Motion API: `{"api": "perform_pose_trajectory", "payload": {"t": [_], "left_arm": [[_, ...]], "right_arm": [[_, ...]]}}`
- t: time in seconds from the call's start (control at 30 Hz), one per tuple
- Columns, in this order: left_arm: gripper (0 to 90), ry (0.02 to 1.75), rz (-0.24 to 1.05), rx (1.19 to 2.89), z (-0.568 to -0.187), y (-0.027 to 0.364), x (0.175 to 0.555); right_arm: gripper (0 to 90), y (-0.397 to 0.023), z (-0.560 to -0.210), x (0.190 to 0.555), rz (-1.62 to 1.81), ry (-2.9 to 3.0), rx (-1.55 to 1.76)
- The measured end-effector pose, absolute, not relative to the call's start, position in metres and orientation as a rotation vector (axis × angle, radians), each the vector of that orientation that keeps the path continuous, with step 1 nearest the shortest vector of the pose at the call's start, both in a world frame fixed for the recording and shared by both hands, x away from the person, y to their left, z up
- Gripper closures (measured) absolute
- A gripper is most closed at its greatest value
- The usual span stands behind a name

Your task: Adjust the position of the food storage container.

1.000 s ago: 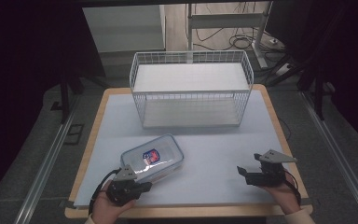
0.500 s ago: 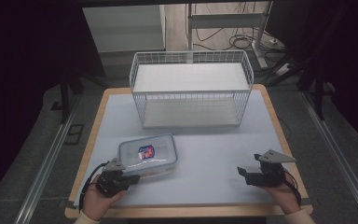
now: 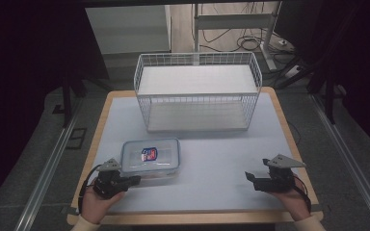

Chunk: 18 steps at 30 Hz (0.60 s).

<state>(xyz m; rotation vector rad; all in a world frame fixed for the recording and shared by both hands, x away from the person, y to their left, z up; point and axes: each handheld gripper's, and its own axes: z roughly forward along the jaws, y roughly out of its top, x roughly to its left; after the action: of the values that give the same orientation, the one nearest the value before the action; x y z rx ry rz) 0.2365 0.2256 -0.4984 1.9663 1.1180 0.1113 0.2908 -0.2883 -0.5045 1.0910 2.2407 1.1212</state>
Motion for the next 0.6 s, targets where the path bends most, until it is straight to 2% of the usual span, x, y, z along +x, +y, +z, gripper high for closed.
{"api": "perform_pose_trajectory", "payload": {"t": [0.17,0.33,0.47,0.6], "left_arm": [[89.7,1.138,0.174,1.891,-0.478,0.245,0.237],[89.8,1.266,0.272,1.826,-0.479,0.28,0.252],[89.8,1.375,0.264,1.771,-0.494,0.302,0.27],[89.8,1.404,0.216,1.798,-0.509,0.3,0.281]], "right_arm": [[14.0,-0.289,-0.504,0.291,1.125,2.239,1.095],[14.0,-0.287,-0.504,0.291,1.125,2.241,1.094],[14.0,-0.288,-0.504,0.291,1.12,2.233,1.102],[14.0,-0.289,-0.504,0.292,1.119,2.227,1.117]]}}
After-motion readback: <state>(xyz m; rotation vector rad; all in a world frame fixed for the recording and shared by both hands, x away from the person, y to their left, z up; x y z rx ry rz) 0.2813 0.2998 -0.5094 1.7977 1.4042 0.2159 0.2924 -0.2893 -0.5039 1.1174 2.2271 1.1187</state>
